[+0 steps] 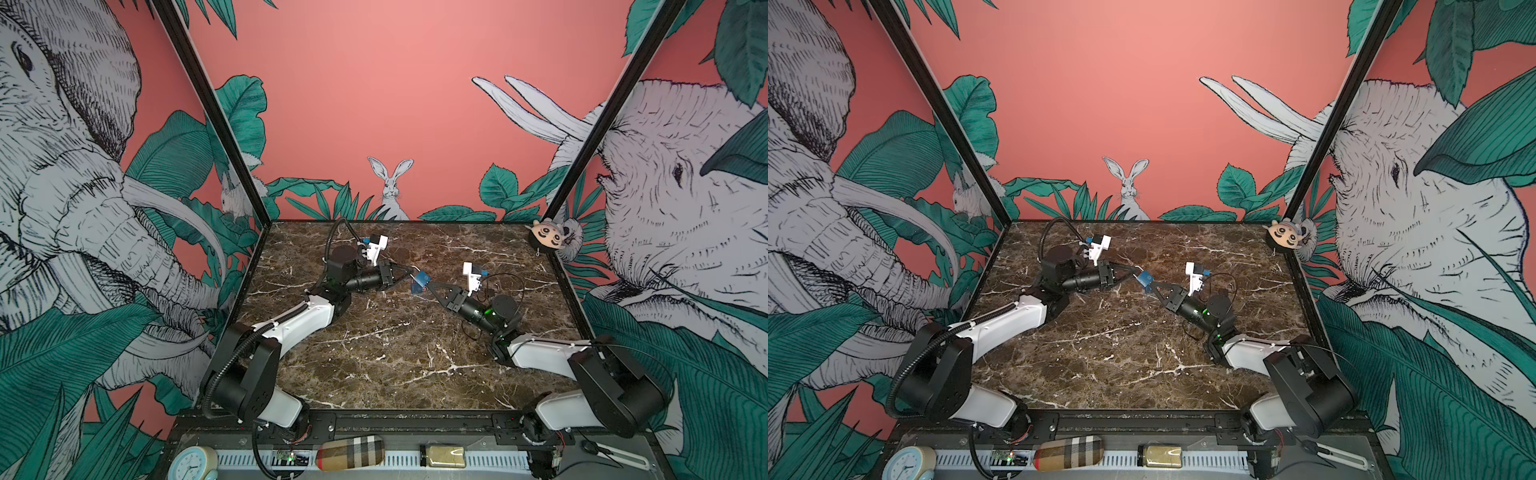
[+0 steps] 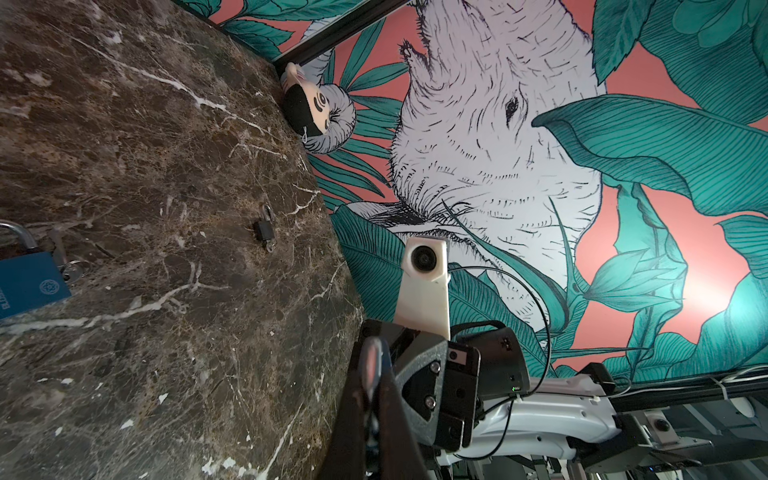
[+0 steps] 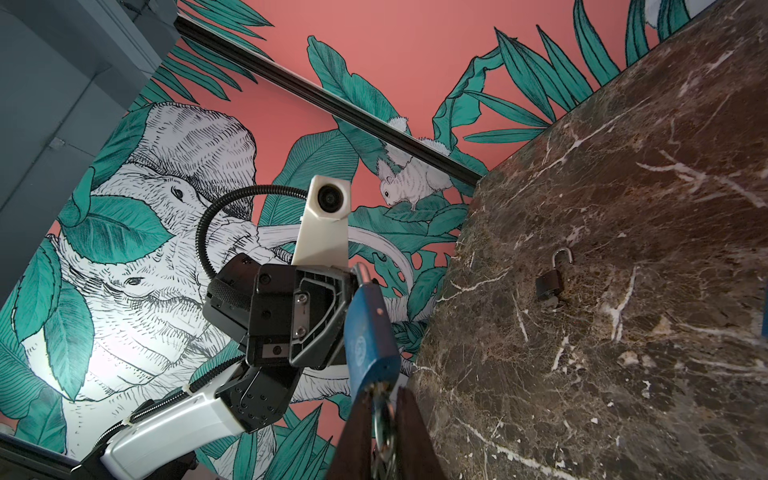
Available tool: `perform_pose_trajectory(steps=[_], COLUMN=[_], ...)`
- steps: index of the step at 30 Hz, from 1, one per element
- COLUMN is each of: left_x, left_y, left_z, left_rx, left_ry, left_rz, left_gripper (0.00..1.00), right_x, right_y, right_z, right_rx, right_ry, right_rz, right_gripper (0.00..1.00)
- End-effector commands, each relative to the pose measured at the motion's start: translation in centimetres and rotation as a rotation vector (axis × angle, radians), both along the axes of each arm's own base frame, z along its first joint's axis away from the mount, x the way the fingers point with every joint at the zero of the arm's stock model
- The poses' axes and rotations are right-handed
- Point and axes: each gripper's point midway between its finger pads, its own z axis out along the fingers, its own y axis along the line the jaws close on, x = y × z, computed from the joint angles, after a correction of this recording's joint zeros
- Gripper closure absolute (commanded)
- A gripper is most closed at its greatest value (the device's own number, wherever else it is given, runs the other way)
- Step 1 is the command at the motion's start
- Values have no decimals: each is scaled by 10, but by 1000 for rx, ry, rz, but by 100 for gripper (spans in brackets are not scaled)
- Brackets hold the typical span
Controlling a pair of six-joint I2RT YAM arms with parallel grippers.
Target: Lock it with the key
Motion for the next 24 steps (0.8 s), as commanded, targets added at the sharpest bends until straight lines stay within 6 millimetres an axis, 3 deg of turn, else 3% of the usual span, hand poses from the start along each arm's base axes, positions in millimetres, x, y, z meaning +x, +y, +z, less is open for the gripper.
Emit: perform_pose_trajectory(steps=[1,8,18,24], left_x=[-3,-3,-2,4], left_y=[-1,-5,-8,-5], left_z=[18,20,19,12], left_rx=[-45,-54,-61,-29], left_ry=[-56,-61,-67,-77], left_rz=[-6,-8,-8,21], left_gripper=[100,100,100,100], right_x=[-4,-6,-3,-5], right_y=[2,3,-5,-20], right_z=[16,19,8,19], right_rx=[37,47,5,12], right_ry=[-56,-71,-43,-81], right_rz=[18,23,-26,-67], right_gripper=[89,100,100,100])
